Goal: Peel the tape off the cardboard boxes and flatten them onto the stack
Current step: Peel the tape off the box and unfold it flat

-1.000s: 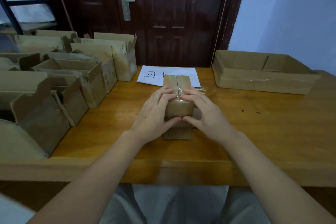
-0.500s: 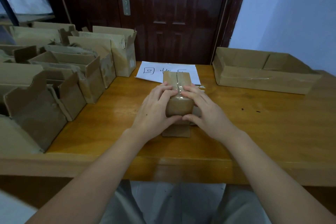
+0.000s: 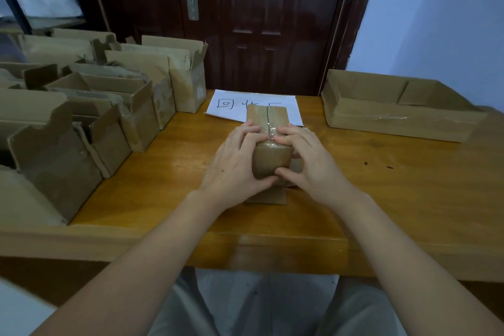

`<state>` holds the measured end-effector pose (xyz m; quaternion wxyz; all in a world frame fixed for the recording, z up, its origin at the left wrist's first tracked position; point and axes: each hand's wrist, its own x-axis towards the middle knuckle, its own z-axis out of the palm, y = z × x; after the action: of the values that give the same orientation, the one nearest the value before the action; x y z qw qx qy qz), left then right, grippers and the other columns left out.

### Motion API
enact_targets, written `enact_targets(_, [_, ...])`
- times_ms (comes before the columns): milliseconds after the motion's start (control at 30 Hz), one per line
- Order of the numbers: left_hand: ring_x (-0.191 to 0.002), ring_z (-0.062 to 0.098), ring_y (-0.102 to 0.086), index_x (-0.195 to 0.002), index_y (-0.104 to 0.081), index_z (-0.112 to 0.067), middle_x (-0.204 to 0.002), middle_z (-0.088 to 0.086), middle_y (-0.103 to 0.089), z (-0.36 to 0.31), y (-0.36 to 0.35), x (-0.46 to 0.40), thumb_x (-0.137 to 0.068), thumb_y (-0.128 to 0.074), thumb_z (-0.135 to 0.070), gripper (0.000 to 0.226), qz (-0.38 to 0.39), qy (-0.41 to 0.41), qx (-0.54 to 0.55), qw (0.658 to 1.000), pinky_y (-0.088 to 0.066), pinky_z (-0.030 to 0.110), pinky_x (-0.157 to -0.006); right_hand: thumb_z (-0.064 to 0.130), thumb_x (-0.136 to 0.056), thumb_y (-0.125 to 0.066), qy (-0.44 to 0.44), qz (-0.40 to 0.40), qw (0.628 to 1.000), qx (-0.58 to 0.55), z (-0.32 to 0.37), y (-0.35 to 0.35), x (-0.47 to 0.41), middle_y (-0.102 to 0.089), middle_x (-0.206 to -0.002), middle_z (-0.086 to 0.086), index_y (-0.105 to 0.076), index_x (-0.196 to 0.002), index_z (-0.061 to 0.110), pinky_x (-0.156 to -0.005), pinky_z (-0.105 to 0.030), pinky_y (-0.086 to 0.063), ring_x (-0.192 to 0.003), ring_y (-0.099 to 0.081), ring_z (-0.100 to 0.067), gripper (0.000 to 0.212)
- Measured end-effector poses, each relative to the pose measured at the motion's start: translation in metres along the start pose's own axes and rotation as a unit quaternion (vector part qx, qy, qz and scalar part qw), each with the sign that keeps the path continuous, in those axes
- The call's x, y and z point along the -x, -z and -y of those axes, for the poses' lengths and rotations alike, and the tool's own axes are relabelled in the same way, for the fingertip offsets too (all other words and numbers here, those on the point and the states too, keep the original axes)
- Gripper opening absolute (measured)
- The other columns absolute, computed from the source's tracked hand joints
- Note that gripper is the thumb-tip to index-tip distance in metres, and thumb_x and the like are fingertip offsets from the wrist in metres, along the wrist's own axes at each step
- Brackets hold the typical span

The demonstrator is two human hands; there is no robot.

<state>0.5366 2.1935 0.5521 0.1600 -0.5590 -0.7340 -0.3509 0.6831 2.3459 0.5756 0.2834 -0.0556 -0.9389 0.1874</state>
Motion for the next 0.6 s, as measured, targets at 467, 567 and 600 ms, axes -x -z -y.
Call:
enact_targets(467, [-0.139, 0.023, -0.041, -0.131, -0.051, -0.021, -0.140, 0.003, -0.050, -0.013, -0.004, -0.007, -0.076, -0.070, -0.062, 0.072, -0.022, 0.009, -0.107, 0.994, -0.045, 0.042, -0.107, 0.024, -0.089, -0.062, -0.029, 0.018, 0.996, -0.086, 0.001, 0.007, 0.003, -0.041, -0.155, 0.014, -0.052, -0.146, 0.027, -0.111, -0.052, -0.044, -0.151, -0.024, -0.006, 0.058])
enact_targets(567, [-0.138, 0.023, -0.042, -0.128, -0.052, -0.021, -0.138, 0.004, -0.053, -0.016, -0.005, -0.007, -0.074, -0.069, -0.062, 0.069, -0.027, 0.015, -0.120, 0.992, -0.046, 0.041, -0.105, 0.016, -0.086, -0.064, -0.040, 0.023, 0.994, -0.096, 0.003, 0.007, 0.004, -0.040, -0.156, 0.013, -0.050, -0.147, 0.026, -0.109, -0.047, -0.048, -0.151, -0.022, -0.005, 0.063])
enact_targets(600, [-0.138, 0.023, -0.043, -0.128, -0.052, -0.021, -0.138, 0.004, -0.053, -0.016, -0.006, -0.008, -0.074, -0.068, -0.061, 0.069, -0.029, 0.017, -0.124, 0.992, -0.046, 0.042, -0.105, 0.015, -0.086, -0.064, -0.044, 0.024, 0.994, -0.100, 0.004, 0.006, 0.004, -0.039, -0.157, 0.013, -0.050, -0.148, 0.025, -0.108, -0.045, -0.049, -0.152, -0.021, -0.005, 0.064])
